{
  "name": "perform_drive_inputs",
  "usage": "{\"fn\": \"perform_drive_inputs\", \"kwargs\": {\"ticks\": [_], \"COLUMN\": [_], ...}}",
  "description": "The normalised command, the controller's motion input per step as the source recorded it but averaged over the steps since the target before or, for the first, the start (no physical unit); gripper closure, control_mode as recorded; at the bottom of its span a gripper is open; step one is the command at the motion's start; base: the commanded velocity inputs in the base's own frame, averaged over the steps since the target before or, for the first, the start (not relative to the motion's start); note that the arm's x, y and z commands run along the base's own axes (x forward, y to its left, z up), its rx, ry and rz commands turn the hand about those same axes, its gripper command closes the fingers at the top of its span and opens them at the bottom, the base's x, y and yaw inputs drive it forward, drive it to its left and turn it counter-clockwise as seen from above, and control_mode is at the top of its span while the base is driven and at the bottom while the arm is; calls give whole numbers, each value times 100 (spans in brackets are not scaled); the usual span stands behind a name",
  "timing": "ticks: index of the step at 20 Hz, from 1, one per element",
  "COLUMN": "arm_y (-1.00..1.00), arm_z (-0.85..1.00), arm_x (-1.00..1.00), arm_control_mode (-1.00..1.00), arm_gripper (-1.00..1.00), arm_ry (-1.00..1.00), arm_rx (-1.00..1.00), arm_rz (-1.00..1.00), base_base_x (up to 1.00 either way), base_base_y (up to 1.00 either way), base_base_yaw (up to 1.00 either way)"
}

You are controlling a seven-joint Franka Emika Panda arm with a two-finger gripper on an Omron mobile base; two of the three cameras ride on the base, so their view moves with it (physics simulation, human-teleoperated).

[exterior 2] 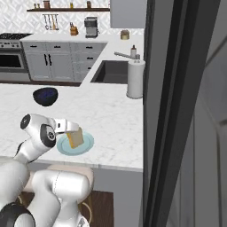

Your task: Start the toaster. Once the lever pops up, take the bread to the plate on the dining counter.

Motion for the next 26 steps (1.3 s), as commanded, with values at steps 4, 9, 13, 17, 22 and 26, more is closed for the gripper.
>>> {"fn": "perform_drive_inputs", "kwargs": {"ticks": [4,9,13,17,22,26], "arm_y": [10,13,1,10,14,0], "arm_z": [-35,-28,-31,-37,-40,-6], "arm_x": [24,45,38,14,-10,-1], "arm_control_mode": [-100,-100,-100,-100,-100,-100], "arm_gripper": [100,100,100,100,-100,-100], "arm_ry": [0,0,0,0,1,1], "arm_rx": [0,0,0,0,0,7], "arm_rz": [0,0,0,0,-2,-2], "base_base_x": [0,0,0,0,0,0], "base_base_y": [0,0,0,0,0,0], "base_base_yaw": [0,0,0,0,0,0]}}
